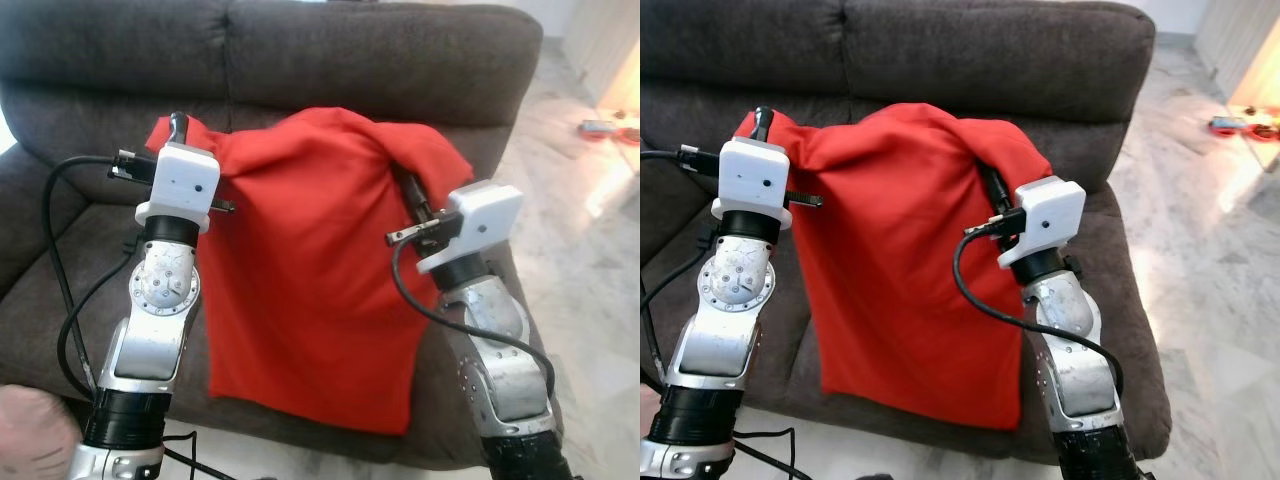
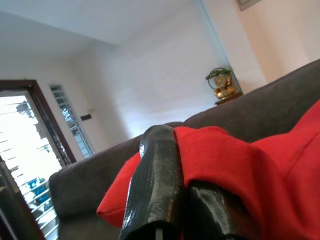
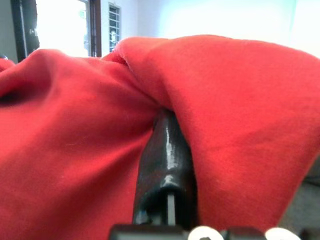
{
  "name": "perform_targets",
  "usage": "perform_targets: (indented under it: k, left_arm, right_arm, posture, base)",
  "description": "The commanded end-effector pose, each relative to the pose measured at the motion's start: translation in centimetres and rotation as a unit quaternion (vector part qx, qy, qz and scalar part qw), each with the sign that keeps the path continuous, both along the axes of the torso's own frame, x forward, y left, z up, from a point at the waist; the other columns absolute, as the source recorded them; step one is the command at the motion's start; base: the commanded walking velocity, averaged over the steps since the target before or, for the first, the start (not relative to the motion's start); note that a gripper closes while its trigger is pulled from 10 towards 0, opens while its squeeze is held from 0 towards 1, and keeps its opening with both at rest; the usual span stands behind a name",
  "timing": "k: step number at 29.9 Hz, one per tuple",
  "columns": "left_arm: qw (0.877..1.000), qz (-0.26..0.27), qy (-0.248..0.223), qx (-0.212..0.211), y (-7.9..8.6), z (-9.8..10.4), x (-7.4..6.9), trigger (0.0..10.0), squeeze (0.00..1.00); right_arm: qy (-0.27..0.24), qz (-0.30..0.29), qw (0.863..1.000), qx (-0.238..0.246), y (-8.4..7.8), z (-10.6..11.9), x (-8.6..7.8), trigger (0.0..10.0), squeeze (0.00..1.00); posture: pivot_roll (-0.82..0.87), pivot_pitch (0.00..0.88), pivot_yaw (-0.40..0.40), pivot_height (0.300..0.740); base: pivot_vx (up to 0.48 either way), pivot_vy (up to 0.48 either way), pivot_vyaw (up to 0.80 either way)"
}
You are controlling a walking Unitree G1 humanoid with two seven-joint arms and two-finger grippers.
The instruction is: Move the pillow to the sofa from floor
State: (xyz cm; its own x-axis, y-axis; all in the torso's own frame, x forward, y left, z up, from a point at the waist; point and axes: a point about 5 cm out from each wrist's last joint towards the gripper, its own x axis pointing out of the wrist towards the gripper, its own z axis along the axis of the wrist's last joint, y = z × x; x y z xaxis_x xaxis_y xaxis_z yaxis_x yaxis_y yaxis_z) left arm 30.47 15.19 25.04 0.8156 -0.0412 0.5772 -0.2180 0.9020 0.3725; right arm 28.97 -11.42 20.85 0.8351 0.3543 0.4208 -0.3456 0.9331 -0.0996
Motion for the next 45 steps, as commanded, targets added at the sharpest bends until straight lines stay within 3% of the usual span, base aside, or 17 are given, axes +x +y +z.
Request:
perform_targets:
  k: [1, 11, 19, 27, 37, 39, 40, 41, 42, 43, 44, 45]
  left_arm:
    - [0.999, -0.018, -0.034, 0.011, -1.1, 1.3, -0.5, 10.0, 0.0]
    - [0.999, -0.023, -0.027, 0.01, -1.2, 0.9, -0.6, 10.0, 0.0]
    - [0.999, -0.044, -0.01, 0.023, -1.9, 0.3, -0.4, 10.0, 0.0]
    - [0.995, -0.082, 0.04, 0.039, -3.5, -1.9, -0.7, 10.0, 0.0]
    - [0.992, -0.094, 0.054, 0.057, -4.2, -2.5, -0.9, 10.0, 0.01]
    - [0.992, -0.093, 0.056, 0.059, -4.1, -2.6, -0.8, 10.0, 0.18]
    - [0.992, -0.091, 0.057, 0.059, -4.1, -2.6, -0.8, 10.0, 0.43]
    - [0.992, -0.09, 0.057, 0.059, -4.0, -2.6, -0.8, 10.0, 1.0]
    - [0.992, -0.09, 0.058, 0.06, -4.0, -2.6, -0.8, 10.0, 1.0]
    - [0.993, -0.089, 0.058, 0.06, -4.0, -2.6, -0.8, 10.0, 1.0]
    - [0.993, -0.089, 0.057, 0.06, -4.0, -2.6, -0.8, 10.0, 1.0]
    - [0.993, -0.088, 0.057, 0.06, -4.0, -2.6, -0.8, 10.0, 1.0]
  right_arm:
    - [-0.038, -0.01, 0.999, 0.01, -0.6, 1.6, -0.3, 10.0, 0.0]
    - [-0.03, -0.037, 0.999, 0.008, -1.3, 1.5, 0.1, 10.0, 0.0]
    - [-0.018, -0.013, 1.0, -0.007, -0.5, 1.1, 0.0, 10.0, 0.0]
    - [0.015, 0.008, 0.999, -0.046, 0.0, -0.3, -0.1, 10.0, 0.0]
    - [0.031, 0.036, 0.997, -0.066, 0.8, -1.0, -0.3, 10.0, 0.0]
    - [0.032, 0.037, 0.997, -0.066, 0.8, -1.0, -0.3, 10.0, 0.0]
    - [0.033, 0.038, 0.997, -0.066, 0.9, -1.0, -0.3, 10.0, 0.0]
    - [0.034, 0.04, 0.996, -0.065, 0.9, -1.0, -0.3, 10.0, 0.38]
    - [0.035, 0.041, 0.996, -0.065, 0.9, -1.1, -0.3, 10.0, 0.38]
    - [0.036, 0.041, 0.996, -0.065, 0.9, -1.1, -0.3, 10.0, 0.79]
    - [0.038, 0.042, 0.996, -0.064, 0.9, -1.2, -0.3, 10.0, 1.0]
    - [0.039, 0.044, 0.996, -0.063, 0.9, -1.2, -0.3, 10.0, 1.0]
  posture:
    - [0.14, 0.061, -0.022, 0.74]
    - [0.14, 0.062, -0.021, 0.74]
    - [0.14, 0.062, -0.019, 0.74]
    - [0.13, 0.058, -0.018, 0.74]
    - [0.13, 0.054, -0.02, 0.74]
    - [0.13, 0.053, -0.02, 0.74]
    - [0.13, 0.053, -0.019, 0.74]
    - [0.13, 0.053, -0.019, 0.74]
    - [0.13, 0.053, -0.019, 0.74]
    - [0.13, 0.054, -0.02, 0.74]
    - [0.13, 0.056, -0.02, 0.74]
    - [0.13, 0.056, -0.02, 0.74]
  base:
    - [0.352, 0.0, 0.0]
    - [0.336, 0.0, 0.0]
    - [0.0, 0.0, 0.0]
    - [0.0, 0.0, 0.0]
    - [0.0, 0.0, 0.0]
    - [0.0, 0.0, 0.0]
    - [0.0, 0.0, 0.0]
    - [0.0, 0.0, 0.0]
    - [0.0, 0.0, 0.0]
    - [0.0, 0.0, 0.0]
    - [0.0, 0.0, 0.0]
    - [0.0, 0.0, 0.0]
